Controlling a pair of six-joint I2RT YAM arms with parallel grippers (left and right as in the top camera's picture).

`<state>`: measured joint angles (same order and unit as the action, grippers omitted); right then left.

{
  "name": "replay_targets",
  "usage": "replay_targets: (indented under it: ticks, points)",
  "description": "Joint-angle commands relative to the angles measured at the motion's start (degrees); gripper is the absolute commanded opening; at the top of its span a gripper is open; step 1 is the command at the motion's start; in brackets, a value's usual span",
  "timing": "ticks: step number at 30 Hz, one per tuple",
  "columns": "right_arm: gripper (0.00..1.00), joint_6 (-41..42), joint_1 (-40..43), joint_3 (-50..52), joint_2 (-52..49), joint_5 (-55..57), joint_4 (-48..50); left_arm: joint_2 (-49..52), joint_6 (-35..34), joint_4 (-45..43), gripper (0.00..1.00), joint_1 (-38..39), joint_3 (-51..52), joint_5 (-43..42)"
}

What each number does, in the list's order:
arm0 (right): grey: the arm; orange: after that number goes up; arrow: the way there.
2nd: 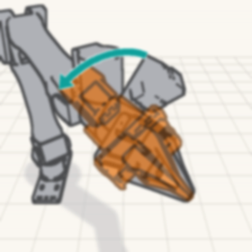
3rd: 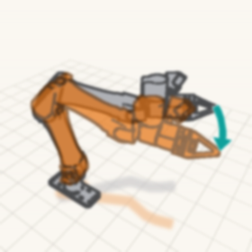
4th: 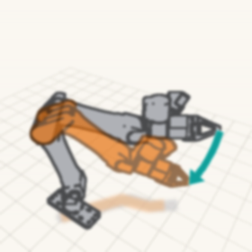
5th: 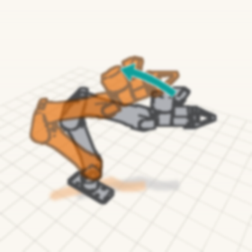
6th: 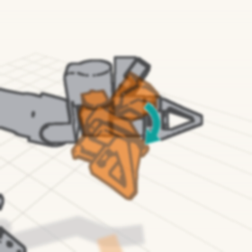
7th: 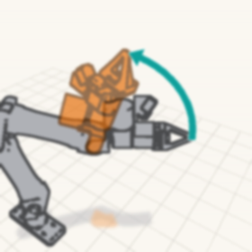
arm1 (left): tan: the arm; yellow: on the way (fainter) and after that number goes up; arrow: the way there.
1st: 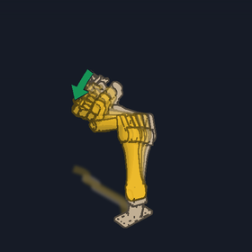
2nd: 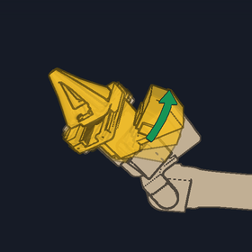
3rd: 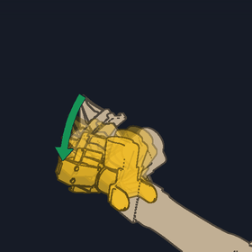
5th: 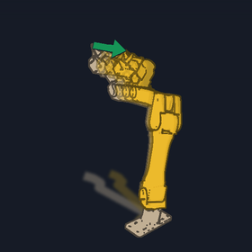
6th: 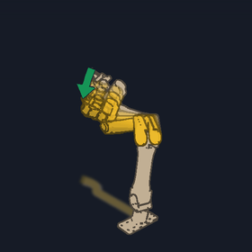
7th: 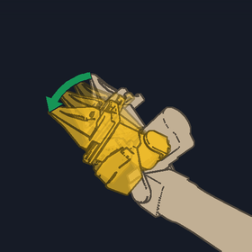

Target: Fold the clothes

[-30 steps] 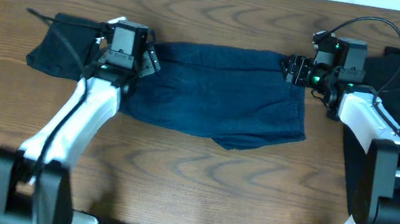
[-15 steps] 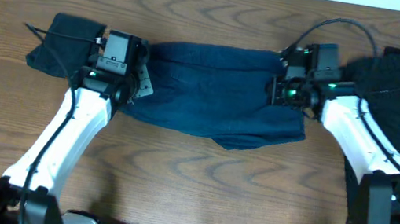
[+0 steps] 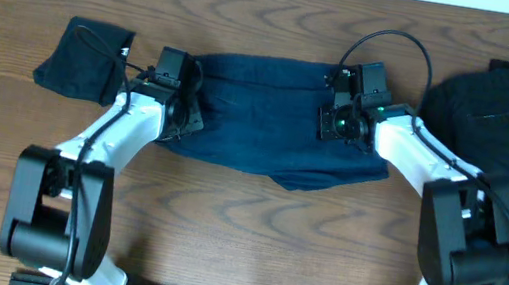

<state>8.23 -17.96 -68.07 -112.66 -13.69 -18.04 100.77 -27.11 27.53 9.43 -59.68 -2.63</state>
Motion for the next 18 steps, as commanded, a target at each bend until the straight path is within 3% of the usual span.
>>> replay_targets:
  ticks: [1, 10, 15, 18]
  points:
    - [0.01, -0.6, -0.4, -0.5, -3.5, 0.9, 2.8, 2.6, 0.3, -0.5, 0.06, 0.0, 0.5, 0.0]
    - [0.01, -0.6, -0.4, -0.5, -5.4, 1.1, 20.0, 3.7, 0.3, -0.7, 0.06, 0.0, 0.5, 0.0]
    - [0.01, -0.5, -0.5, -0.5, -5.8, 10.3, 22.5, 3.7, 0.3, -0.9, 0.06, 0.0, 0.5, 0.0]
    - [0.11, -0.3, -0.4, -0.5, -7.5, 15.3, 25.1, 3.7, 0.3, -0.9, 0.06, 0.0, 0.5, 0.0]
